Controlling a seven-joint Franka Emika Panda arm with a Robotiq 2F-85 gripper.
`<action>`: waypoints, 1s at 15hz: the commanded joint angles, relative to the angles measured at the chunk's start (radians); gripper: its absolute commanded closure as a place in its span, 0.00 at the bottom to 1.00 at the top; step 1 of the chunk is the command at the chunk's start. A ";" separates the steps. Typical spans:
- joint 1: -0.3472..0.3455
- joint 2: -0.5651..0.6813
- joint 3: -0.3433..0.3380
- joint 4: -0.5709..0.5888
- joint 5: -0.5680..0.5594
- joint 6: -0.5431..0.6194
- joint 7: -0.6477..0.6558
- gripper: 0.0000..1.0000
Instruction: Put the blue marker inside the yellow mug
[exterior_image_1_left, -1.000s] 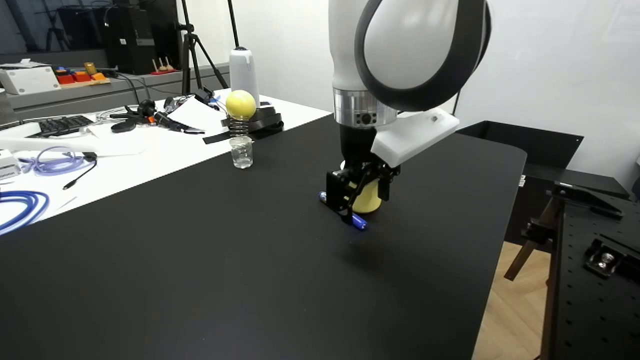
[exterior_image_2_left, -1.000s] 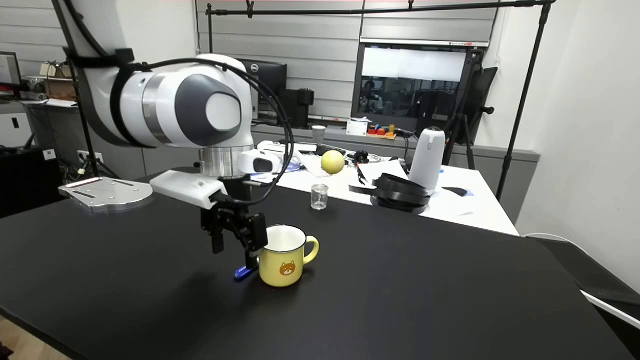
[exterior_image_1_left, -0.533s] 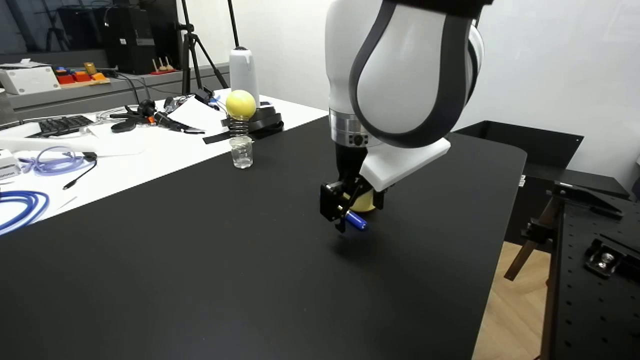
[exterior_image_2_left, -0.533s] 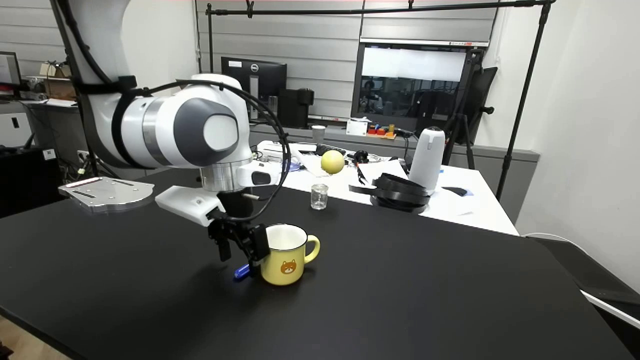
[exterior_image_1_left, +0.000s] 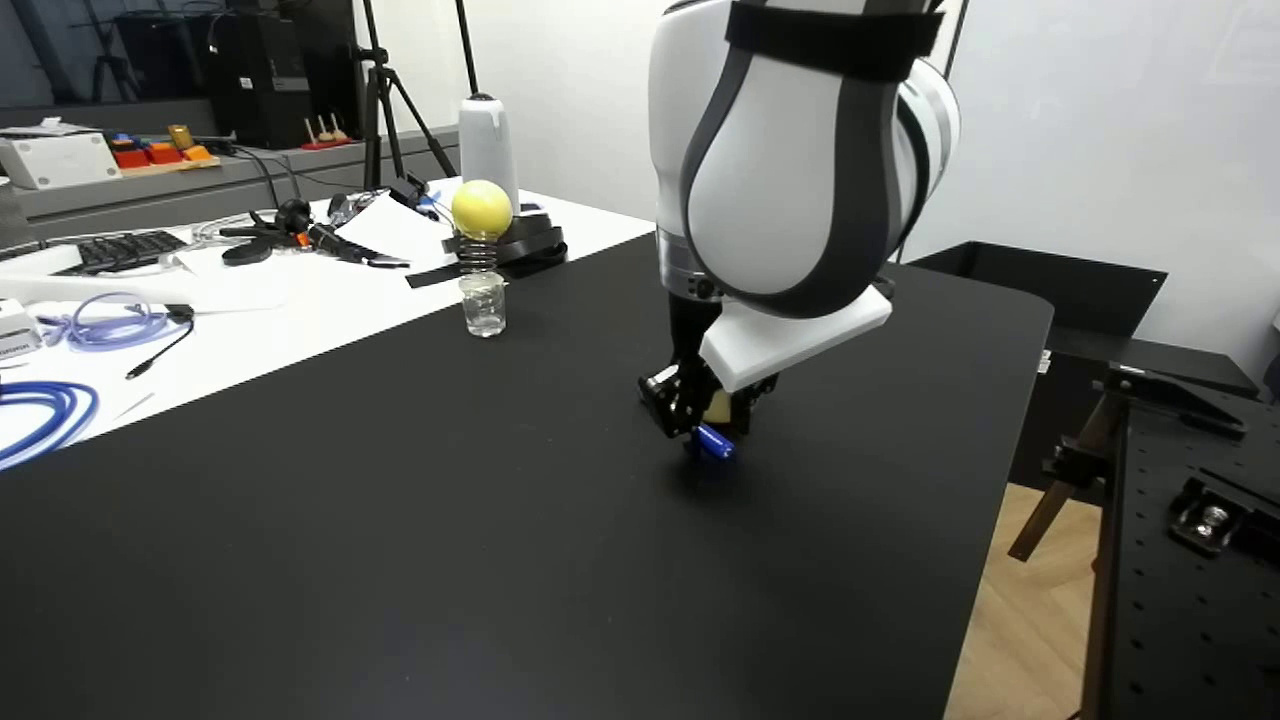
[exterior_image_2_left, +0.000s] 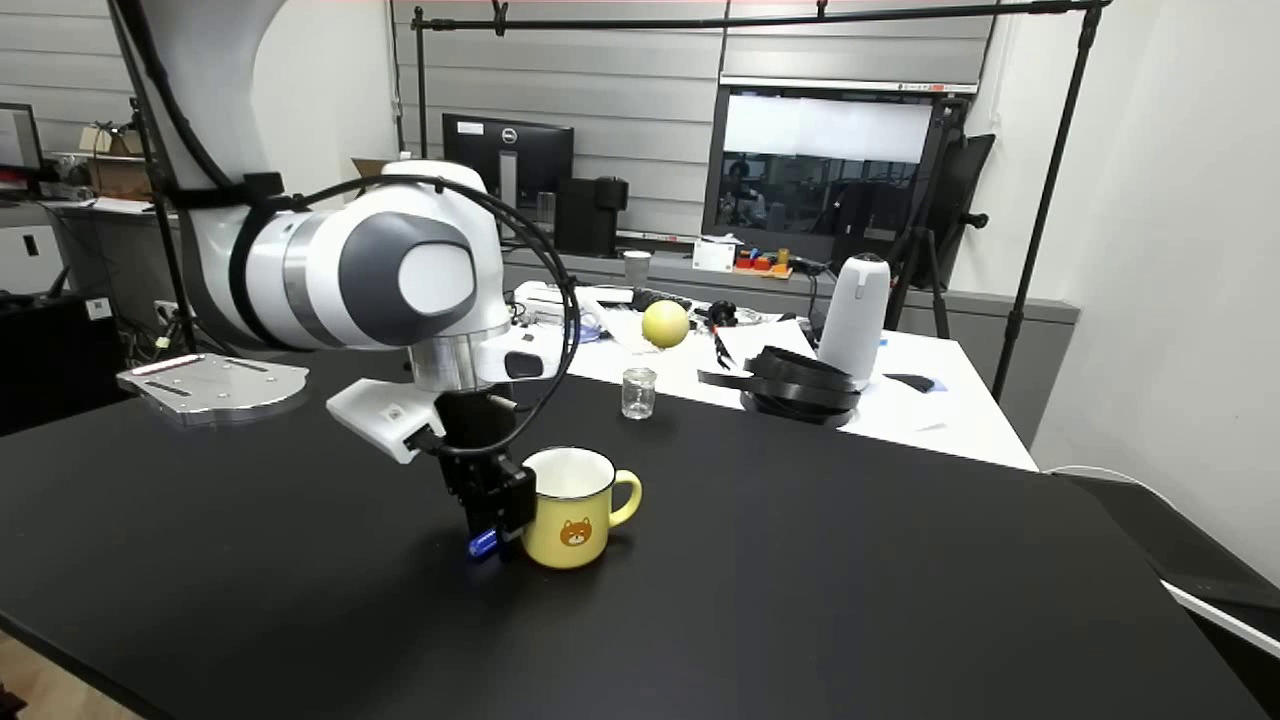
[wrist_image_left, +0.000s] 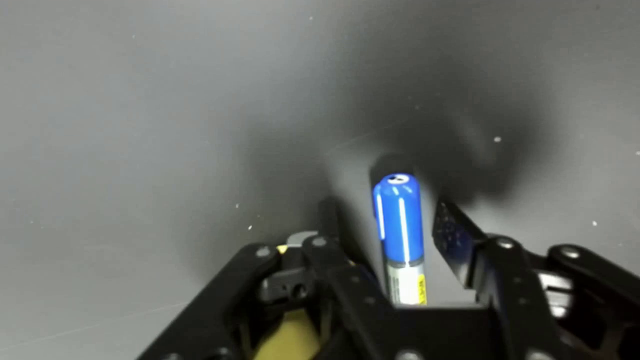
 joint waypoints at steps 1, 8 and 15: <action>0.021 0.011 -0.021 0.015 0.034 0.004 0.035 0.75; 0.046 -0.059 -0.037 -0.010 0.029 -0.023 0.023 0.94; 0.107 -0.218 -0.072 -0.015 -0.090 -0.182 0.037 0.94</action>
